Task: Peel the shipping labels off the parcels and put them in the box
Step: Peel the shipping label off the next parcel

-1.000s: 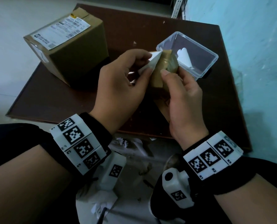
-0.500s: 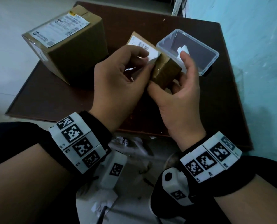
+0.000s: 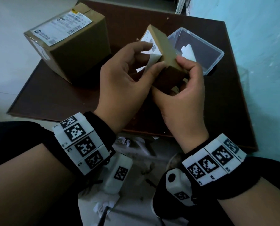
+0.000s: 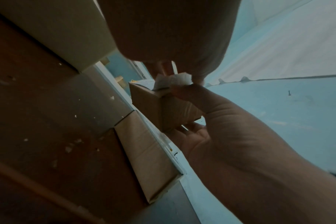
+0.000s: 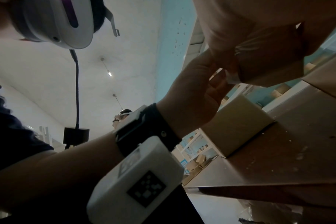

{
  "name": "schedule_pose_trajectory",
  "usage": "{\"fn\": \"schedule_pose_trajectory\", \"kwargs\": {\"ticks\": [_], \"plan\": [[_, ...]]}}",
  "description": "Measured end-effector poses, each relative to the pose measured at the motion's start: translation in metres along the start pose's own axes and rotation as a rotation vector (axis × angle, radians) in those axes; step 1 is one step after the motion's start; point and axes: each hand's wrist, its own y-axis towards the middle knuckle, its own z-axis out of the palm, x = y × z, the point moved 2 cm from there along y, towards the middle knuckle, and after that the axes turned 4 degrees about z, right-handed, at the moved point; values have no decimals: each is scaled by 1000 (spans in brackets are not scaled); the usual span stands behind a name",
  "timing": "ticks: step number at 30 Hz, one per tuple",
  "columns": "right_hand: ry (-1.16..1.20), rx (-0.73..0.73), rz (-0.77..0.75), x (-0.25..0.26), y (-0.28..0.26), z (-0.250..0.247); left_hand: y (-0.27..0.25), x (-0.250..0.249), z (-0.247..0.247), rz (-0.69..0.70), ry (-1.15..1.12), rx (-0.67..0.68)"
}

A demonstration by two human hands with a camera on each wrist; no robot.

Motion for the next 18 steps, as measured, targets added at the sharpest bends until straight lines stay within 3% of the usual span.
{"fn": "schedule_pose_trajectory", "kwargs": {"ticks": [12,18], "plan": [[-49,-58,-28,-10,4,-1,-9,-4,1,76,57,51],[-98,-82,-26,-11,5,-1,-7,-2,3,34,12,56]]}}
